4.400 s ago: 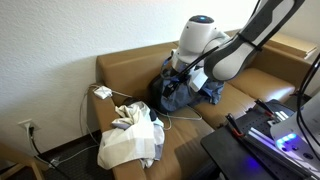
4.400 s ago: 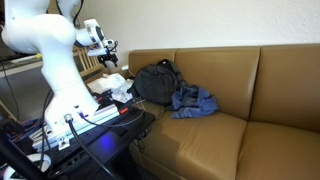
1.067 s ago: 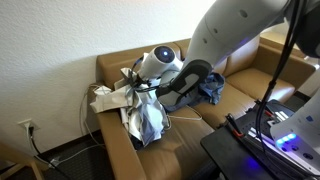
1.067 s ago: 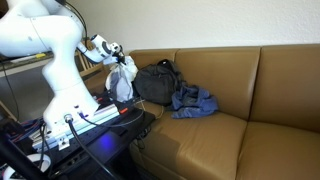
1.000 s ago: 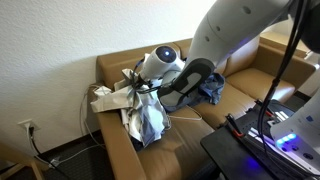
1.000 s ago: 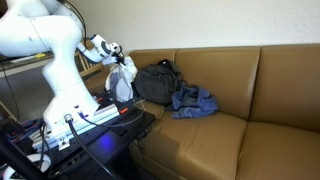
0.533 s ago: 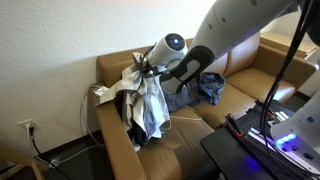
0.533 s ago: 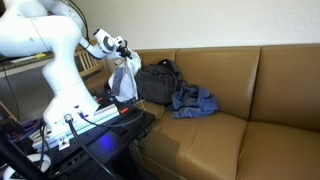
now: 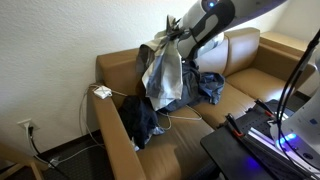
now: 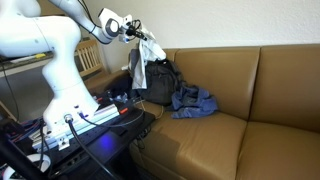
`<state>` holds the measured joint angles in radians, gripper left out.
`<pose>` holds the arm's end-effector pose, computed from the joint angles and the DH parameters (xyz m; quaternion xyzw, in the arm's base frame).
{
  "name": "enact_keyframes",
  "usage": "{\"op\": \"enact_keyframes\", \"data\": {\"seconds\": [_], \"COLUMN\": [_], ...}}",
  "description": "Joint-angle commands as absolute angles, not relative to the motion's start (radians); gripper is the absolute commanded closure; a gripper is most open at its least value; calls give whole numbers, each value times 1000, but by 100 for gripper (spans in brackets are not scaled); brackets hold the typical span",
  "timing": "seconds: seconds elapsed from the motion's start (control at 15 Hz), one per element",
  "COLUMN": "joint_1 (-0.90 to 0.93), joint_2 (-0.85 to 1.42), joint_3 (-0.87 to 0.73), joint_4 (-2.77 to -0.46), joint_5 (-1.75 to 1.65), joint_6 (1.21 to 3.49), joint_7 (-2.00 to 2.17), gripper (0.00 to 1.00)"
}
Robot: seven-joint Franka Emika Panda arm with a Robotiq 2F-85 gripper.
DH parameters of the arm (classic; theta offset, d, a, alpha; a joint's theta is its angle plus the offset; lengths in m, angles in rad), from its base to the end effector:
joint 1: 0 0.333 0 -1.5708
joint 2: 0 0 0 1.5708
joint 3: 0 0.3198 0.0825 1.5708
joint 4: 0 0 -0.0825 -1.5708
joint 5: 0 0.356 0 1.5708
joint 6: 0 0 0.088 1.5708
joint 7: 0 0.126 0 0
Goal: Move the pillow cases to the right
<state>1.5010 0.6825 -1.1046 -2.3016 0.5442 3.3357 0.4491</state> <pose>0.5284 0.2043 0.3216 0.8829 -0.1340 0.4492 0.0263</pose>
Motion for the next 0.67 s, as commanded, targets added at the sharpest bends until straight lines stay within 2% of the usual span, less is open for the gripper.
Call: {"op": "enact_keyframes", "data": {"seconds": [0.0,0.2,0.27,0.47,0.6], "joint_1": [1509,1470,1451,1440,1367], "joint_2": [667,720,644,604,546], "joint_3": [-1126,-1176,-1211,-1306,-1327], "joint_4": [-2319,-2307,-2342,-2402,-2428], "joint_5": [544,601,589,625,662], "joint_6": [3336,3357,3366,3371,3385], "joint_7": [449,507,487,514,486], "gripper": [96,96,96,96,96]}}
